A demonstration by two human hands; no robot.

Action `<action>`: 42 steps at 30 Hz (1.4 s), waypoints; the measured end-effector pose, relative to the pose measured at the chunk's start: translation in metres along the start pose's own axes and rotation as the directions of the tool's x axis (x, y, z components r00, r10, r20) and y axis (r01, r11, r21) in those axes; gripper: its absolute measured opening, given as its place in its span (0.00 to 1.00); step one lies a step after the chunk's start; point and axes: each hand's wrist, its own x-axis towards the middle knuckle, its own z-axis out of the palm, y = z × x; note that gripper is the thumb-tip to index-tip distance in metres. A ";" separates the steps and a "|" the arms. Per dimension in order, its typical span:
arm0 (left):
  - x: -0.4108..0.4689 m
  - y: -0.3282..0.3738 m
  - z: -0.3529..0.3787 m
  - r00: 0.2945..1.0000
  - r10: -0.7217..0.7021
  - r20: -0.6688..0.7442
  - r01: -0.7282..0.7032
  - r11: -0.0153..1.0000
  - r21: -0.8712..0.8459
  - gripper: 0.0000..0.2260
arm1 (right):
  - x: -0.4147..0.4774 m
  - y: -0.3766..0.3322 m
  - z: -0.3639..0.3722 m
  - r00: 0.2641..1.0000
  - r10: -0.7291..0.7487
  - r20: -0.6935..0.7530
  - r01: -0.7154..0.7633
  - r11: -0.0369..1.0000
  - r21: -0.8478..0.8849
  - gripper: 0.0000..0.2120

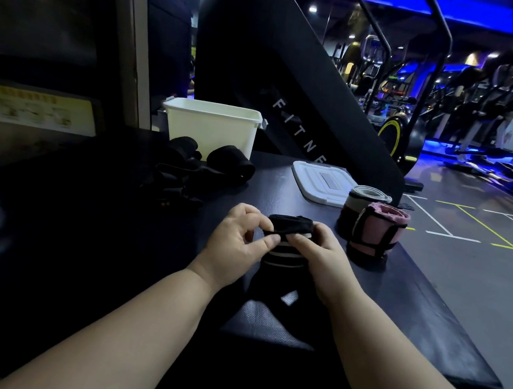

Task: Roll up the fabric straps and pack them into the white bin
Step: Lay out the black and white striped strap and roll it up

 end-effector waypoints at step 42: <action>-0.002 0.001 -0.005 0.967 -0.203 0.155 0.228 0.959 -0.169 0.18 | -0.007 -0.003 -0.004 0.967 -0.010 0.255 -0.019 0.993 0.112 0.26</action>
